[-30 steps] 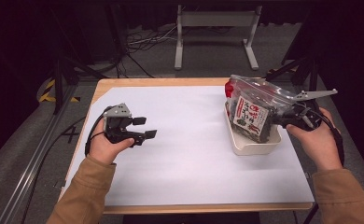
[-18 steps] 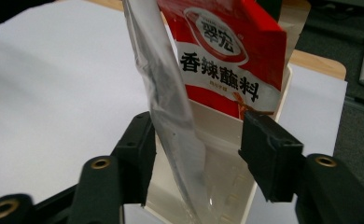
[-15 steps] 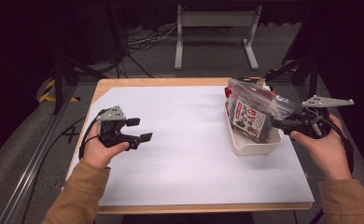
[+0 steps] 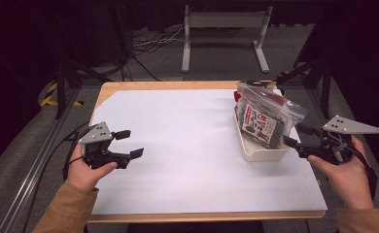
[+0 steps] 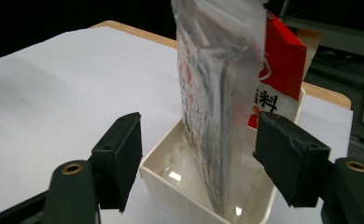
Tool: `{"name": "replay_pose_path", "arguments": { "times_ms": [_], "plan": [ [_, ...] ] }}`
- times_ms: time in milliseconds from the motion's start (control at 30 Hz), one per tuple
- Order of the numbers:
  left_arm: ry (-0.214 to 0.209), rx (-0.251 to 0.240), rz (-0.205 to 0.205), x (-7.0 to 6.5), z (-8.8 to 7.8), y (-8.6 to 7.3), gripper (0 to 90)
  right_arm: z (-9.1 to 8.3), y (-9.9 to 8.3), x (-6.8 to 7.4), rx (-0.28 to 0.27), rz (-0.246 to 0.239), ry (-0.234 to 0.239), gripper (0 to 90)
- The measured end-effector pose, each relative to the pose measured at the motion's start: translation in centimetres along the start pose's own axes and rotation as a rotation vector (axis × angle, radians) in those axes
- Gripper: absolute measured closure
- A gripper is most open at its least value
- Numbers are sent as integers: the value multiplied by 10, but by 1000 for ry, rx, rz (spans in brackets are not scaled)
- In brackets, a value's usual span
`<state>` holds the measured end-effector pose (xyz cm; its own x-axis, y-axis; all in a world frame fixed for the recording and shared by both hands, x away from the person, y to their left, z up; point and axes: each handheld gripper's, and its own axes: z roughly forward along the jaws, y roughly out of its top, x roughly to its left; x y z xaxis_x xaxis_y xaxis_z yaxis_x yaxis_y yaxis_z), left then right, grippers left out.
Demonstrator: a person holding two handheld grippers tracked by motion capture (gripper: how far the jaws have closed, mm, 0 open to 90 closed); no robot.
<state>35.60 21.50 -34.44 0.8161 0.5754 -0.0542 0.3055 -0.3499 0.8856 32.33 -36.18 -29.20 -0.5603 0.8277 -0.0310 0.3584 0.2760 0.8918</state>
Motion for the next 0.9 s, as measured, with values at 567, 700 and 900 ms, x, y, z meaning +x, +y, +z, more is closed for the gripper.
{"name": "replay_pose_path", "arguments": {
  "times_ms": [567, 700, 900],
  "plan": [
    [-27, -38, -9, -3, -12, -27, 197, 9, -33, 19, -121, -61, 134, 312],
    [-36, -36, -14, -3, -10, -30, 197, 15, -38, 22, -139, -73, 178, 306],
    [-53, -32, -9, -5, -6, -35, 194, 29, -51, 26, -128, -95, 185, 296]
  ]
}}
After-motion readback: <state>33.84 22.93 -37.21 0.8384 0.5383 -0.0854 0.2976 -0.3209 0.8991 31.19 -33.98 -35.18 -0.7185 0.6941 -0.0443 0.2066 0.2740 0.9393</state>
